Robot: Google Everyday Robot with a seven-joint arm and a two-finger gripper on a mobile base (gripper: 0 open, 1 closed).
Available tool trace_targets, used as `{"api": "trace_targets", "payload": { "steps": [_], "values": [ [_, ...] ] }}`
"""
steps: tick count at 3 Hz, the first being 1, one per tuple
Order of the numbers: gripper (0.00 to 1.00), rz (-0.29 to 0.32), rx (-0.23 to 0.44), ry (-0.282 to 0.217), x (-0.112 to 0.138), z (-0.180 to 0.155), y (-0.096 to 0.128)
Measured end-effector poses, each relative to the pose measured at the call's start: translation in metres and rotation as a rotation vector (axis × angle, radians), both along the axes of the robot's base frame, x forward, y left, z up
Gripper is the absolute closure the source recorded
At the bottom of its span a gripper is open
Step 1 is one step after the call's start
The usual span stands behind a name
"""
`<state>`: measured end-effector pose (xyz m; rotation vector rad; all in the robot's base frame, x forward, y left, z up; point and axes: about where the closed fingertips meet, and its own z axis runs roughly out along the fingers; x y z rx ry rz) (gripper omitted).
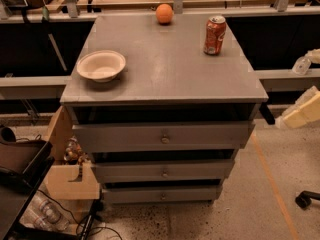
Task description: Place coke can into paper bowl
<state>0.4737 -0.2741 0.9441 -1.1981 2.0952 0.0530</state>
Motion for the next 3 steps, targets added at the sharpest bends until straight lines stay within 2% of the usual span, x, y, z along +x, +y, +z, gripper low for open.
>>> {"api": "trace_targets", "payload": {
  "steps": [1, 2, 3],
  "values": [
    [0.0, 0.018, 0.128, -0.246, 0.057, 0.024, -0.014],
    [0.0, 0.014, 0.214, -0.492, 0.105, 0.06, -0.027],
    [0.0, 0.039, 0.187, -0.572, 0.119, 0.07, -0.024]
  ]
}}
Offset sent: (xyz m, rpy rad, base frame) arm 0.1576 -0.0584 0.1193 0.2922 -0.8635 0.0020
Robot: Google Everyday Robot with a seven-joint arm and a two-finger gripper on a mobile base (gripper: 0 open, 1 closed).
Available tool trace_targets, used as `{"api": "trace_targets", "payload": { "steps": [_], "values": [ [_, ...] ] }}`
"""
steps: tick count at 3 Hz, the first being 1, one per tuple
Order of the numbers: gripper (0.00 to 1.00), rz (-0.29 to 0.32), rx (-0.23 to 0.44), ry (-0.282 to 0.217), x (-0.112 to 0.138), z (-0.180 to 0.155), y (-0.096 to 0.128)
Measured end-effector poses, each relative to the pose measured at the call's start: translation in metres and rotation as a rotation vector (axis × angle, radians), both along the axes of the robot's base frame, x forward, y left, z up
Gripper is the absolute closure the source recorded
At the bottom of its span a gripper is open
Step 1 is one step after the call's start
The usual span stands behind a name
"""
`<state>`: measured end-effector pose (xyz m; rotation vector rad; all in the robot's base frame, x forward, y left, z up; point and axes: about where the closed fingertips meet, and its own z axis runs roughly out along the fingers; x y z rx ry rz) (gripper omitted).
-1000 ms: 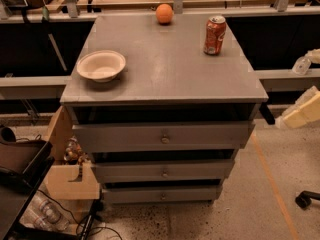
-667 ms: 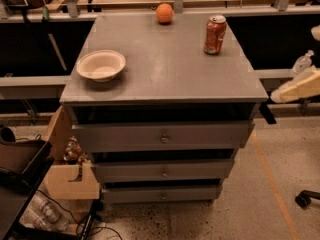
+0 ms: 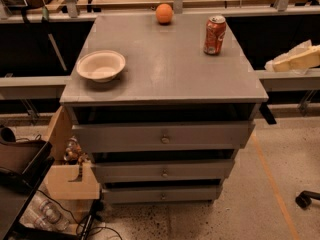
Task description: Place coke can into paper bowl
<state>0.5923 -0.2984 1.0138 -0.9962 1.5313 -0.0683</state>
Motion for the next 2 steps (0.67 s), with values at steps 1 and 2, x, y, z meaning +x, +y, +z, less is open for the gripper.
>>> {"api": "trace_targets", "payload": {
  "steps": [1, 2],
  "values": [
    [0.0, 0.002, -0.003, 0.004, -0.001, -0.001, 0.0],
    [0.0, 0.007, 0.06, 0.023, 0.02, -0.011, 0.011]
  ]
}}
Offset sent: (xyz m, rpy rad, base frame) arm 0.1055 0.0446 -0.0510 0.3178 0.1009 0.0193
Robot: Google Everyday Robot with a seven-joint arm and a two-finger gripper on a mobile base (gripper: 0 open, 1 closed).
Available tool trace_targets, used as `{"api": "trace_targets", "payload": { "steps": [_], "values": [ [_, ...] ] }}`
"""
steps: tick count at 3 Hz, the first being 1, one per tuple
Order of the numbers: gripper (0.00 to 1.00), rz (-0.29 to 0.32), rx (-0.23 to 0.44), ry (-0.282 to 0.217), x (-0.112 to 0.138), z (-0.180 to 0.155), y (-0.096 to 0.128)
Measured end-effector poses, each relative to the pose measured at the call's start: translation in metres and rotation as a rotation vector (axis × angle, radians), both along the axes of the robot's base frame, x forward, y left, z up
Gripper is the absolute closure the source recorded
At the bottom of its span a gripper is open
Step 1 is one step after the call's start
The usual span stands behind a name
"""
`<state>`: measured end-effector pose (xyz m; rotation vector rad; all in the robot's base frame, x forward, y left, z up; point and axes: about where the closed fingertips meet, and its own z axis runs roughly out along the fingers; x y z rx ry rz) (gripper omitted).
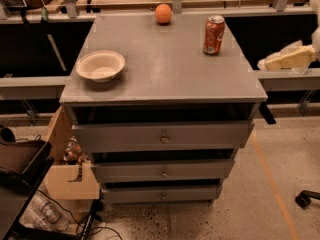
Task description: Place coke can into paper bowl
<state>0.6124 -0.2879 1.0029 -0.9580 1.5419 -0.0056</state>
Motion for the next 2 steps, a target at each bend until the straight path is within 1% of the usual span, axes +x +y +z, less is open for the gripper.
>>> {"api": "trace_targets", "payload": {
  "steps": [1, 2],
  "values": [
    [0.0, 0.025, 0.169, 0.03, 0.059, -0.024, 0.03],
    [0.0, 0.057, 0.296, 0.043, 0.112, -0.041, 0.054]
  ]
}}
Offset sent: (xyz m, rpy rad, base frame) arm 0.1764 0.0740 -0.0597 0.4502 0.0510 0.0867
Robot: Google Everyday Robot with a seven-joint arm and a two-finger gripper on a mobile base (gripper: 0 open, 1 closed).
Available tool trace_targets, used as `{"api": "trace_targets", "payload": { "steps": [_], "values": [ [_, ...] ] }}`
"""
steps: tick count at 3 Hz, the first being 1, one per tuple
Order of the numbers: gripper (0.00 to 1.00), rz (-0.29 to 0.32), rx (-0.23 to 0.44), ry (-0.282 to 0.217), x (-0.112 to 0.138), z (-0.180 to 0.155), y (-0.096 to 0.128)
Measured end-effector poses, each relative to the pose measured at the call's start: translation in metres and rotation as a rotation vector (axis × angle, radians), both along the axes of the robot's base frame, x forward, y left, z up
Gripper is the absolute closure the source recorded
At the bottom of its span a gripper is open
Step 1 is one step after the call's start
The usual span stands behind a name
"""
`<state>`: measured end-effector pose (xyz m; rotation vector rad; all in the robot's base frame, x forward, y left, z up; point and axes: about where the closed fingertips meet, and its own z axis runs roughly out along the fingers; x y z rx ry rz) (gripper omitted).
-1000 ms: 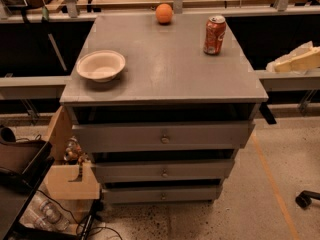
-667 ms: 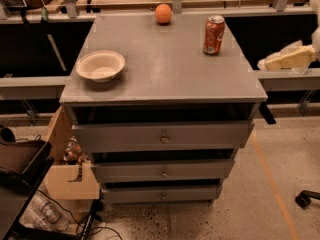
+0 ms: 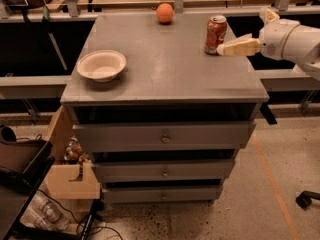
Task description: Place coke can into paper bowl
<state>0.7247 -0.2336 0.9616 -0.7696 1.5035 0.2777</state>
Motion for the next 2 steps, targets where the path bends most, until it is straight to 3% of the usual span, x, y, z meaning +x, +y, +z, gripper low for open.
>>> {"api": "trace_targets", "payload": {
  "steps": [1, 2],
  "values": [
    [0.0, 0.011, 0.07, 0.009, 0.039, -0.008, 0.012],
    [0.0, 0.014, 0.128, 0.05, 0.076, -0.022, 0.019]
  ]
}}
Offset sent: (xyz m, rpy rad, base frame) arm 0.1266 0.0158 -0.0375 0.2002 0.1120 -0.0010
